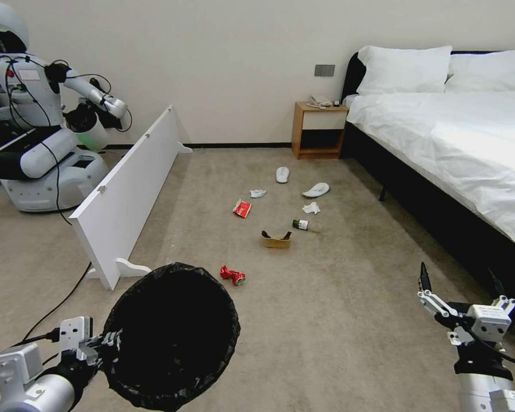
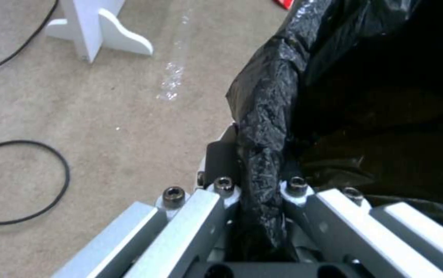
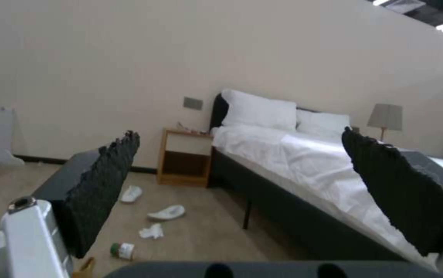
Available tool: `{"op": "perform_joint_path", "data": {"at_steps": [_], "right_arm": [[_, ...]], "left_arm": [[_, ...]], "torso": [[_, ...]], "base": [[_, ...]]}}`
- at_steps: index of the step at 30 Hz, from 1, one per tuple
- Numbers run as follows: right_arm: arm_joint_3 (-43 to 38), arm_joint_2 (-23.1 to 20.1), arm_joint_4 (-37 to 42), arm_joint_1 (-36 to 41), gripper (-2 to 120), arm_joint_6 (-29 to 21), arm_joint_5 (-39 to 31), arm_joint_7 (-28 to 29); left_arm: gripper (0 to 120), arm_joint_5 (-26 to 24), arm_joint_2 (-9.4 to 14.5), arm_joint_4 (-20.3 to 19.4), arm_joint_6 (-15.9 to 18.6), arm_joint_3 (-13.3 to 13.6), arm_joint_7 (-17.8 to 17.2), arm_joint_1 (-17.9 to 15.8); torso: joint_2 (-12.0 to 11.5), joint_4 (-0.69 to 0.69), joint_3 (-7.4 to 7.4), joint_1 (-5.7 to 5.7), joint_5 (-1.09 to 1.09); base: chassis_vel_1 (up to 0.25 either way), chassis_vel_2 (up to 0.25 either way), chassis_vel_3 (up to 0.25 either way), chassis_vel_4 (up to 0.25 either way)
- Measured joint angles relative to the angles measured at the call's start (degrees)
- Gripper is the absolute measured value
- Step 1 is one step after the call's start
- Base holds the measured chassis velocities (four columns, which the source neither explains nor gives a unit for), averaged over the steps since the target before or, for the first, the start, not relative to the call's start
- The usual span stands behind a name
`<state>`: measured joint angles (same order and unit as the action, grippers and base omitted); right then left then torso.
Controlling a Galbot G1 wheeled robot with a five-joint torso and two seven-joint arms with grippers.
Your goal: Pick up the trash bin, then pick up the garbage from the floor and place it into the trash bin.
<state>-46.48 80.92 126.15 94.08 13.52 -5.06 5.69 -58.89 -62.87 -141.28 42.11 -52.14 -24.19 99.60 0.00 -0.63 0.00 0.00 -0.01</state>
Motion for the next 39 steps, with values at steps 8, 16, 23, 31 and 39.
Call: {"op": "perform_joint_path", "data": {"at_steps": [8, 16, 23, 31, 39], "right_arm": [[0.0, 0.6, -3.5, -0.6, 100, 0.9, 0.3, 0.6], [-0.4, 0.8, -5.1, -0.9, 100, 1.1, -0.1, 0.6], [-0.5, 1.1, -7.3, -0.9, 100, 1.8, -1.4, 0.2], [-0.6, 1.5, -8.1, -0.2, 100, 2.1, -2.4, -1.3], [-1.2, 1.4, -8.5, 0.5, 100, 3.5, -2.6, -3.7]], "left_arm": [[2, 2.8, 0.0, 3.7, 0.2, 0.0, 0.7, 0.1], [2, 3.7, 0.0, 6.9, 0.2, 0.0, 1.4, -0.6], [2, 4.1, -0.9, 9.1, 0.1, -0.4, 1.5, -1.5], [2, 4.1, -2.1, 9.8, 0.1, -0.5, 1.0, -1.5], [2, 3.9, -2.5, 8.9, 0.0, -0.9, 0.8, -1.4]], "torso": [[0.0, 0.01, 0.0, 0.0, 0.01], [0.0, 0.01, 0.0, 0.0, 0.0], [0.0, 0.01, 0.0, 0.0, 0.01], [0.0, 0.01, 0.0, 0.0, 0.0], [0.0, 0.01, 0.0, 0.0, 0.01]], "base": [[0.0, 0.0, 0.0, 0.0], [0.0, 0.0, 0.0, 0.0], [0.0, 0.0, 0.0, 0.0], [0.0, 0.0, 0.0, 0.0], [0.0, 0.0, 0.0, 0.0]]}}
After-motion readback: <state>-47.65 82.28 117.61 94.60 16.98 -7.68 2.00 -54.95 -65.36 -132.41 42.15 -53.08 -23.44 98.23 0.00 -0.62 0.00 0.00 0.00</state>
